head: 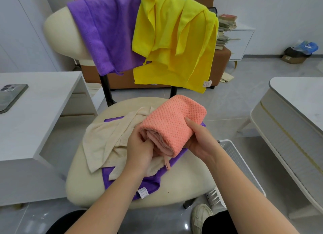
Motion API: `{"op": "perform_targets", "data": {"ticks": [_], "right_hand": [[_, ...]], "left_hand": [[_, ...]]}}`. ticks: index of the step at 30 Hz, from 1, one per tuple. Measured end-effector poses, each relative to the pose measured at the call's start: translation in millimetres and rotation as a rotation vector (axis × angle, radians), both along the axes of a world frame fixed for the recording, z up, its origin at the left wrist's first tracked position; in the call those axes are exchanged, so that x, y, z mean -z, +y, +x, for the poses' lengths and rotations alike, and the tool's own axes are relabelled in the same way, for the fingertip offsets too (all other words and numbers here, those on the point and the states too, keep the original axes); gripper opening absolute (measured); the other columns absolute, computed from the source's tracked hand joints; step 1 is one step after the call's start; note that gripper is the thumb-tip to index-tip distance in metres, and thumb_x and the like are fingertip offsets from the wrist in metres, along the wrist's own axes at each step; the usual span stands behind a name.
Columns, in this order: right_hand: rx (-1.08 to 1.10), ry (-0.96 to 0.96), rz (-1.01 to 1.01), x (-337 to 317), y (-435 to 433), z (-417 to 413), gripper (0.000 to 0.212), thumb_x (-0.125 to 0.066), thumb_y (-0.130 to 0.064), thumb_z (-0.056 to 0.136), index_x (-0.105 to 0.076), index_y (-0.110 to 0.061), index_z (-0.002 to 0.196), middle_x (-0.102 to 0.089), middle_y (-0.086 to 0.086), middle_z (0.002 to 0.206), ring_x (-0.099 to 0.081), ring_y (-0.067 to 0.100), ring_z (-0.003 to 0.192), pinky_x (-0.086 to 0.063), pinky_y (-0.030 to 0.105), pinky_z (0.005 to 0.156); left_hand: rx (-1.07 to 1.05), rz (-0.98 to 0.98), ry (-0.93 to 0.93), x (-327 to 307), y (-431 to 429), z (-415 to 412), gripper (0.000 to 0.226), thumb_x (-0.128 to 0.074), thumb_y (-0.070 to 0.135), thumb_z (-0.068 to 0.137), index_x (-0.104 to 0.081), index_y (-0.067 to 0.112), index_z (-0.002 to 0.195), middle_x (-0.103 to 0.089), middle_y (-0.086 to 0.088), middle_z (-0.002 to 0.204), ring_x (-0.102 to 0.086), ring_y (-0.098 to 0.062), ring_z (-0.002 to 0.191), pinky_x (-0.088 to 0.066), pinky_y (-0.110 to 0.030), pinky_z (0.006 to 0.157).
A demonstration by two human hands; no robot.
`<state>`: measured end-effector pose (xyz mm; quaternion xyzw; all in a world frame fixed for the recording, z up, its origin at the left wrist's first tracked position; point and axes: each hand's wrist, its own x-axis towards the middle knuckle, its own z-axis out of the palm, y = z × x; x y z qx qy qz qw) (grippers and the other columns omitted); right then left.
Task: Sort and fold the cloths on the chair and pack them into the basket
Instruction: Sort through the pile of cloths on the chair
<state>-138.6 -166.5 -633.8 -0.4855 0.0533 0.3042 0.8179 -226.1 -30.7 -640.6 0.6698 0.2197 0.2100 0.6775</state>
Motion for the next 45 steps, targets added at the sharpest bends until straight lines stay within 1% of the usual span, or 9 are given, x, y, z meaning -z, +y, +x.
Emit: {"op": "perform_targets", "data": {"ticks": [9,12,17,24,31,33,35,39,45], "right_hand": [[-0.069,0.041,0.02,-1,-2,-4,0.016,-0.053,-0.017,0.094,-0.055,-0.013,0.109,-0.066,0.007,0.099,-0.064,0.021,0.092,-0.055,0.04,0.082],[-0.088,0.029,0.011,-1,-4,-4,0.022,-0.053,-0.019,0.093,-0.053,-0.013,0.114,-0.063,0.009,0.108,-0.061,0.023,0.102,-0.051,0.043,0.093],[-0.09,0.027,0.017,-2,-3,-6,0.018,-0.052,-0.018,0.094,-0.053,-0.014,0.112,-0.065,0.007,0.101,-0.064,0.021,0.094,-0.055,0.039,0.08],[-0.083,-0.002,-0.006,-3,-2,-9,0.009,-0.05,-0.012,0.095,-0.057,-0.013,0.1,-0.067,0.003,0.09,-0.063,0.018,0.089,-0.053,0.035,0.078],[-0.082,-0.108,0.01,2,-1,-7,0.013,-0.048,-0.01,0.096,-0.061,-0.012,0.099,-0.072,0.0,0.085,-0.064,0.018,0.088,-0.053,0.038,0.081],[-0.046,-0.153,-0.036,4,1,-6,0.012,-0.05,-0.013,0.096,-0.061,-0.013,0.1,-0.068,0.003,0.089,-0.062,0.019,0.086,-0.052,0.039,0.075],[0.017,-0.185,-0.083,6,2,-5,0.012,-0.053,-0.017,0.095,-0.06,-0.014,0.103,-0.067,0.003,0.092,-0.063,0.018,0.085,-0.053,0.037,0.07],[0.115,-0.304,-0.269,12,6,-8,0.016,-0.062,-0.02,0.09,-0.062,-0.011,0.102,-0.068,0.01,0.102,-0.065,0.028,0.1,-0.056,0.047,0.081],[0.085,-0.328,-0.102,8,3,-5,0.046,-0.071,-0.024,0.07,-0.06,-0.017,0.114,-0.069,0.001,0.107,-0.065,0.018,0.102,-0.055,0.037,0.074]], "left_hand": [[-0.139,0.591,-0.053,-1,6,-8,0.035,-0.057,0.004,0.087,-0.051,0.032,0.108,-0.051,0.029,0.089,-0.053,0.003,0.084,-0.037,-0.006,0.069],[-0.15,0.483,-0.094,-6,6,-9,0.035,-0.054,-0.003,0.086,-0.053,0.03,0.098,-0.057,0.024,0.083,-0.054,0.014,0.078,-0.038,-0.002,0.064],[-0.176,0.287,-0.109,-12,1,-10,0.024,-0.053,-0.003,0.088,-0.052,0.019,0.098,-0.057,0.017,0.083,-0.054,0.016,0.074,-0.04,-0.002,0.061],[-0.097,0.106,0.027,-6,10,-4,0.024,-0.047,0.002,0.092,-0.057,0.022,0.085,-0.063,0.005,0.082,-0.059,-0.01,0.078,-0.048,-0.028,0.071],[0.11,-0.599,0.063,-22,8,-5,0.031,-0.036,0.018,0.099,-0.064,0.015,0.087,-0.072,0.0,0.073,-0.064,-0.018,0.082,-0.049,-0.041,0.084],[0.17,-0.703,-0.013,-22,13,-6,0.031,-0.035,0.025,0.099,-0.064,0.015,0.092,-0.071,-0.003,0.081,-0.065,-0.016,0.079,-0.052,-0.036,0.075],[0.239,-0.689,-0.037,-22,17,-7,0.036,-0.034,0.037,0.097,-0.063,0.017,0.097,-0.07,-0.003,0.084,-0.066,-0.015,0.075,-0.05,-0.032,0.067],[0.239,-0.391,0.062,-15,11,-6,0.071,-0.066,0.065,0.069,-0.052,0.024,0.125,-0.064,0.001,0.118,-0.062,-0.015,0.108,-0.05,-0.04,0.094],[0.044,-0.217,0.067,-14,27,0,0.029,-0.06,0.02,0.09,-0.056,0.024,0.118,-0.063,0.003,0.116,-0.06,-0.017,0.108,-0.047,-0.043,0.098]]}}
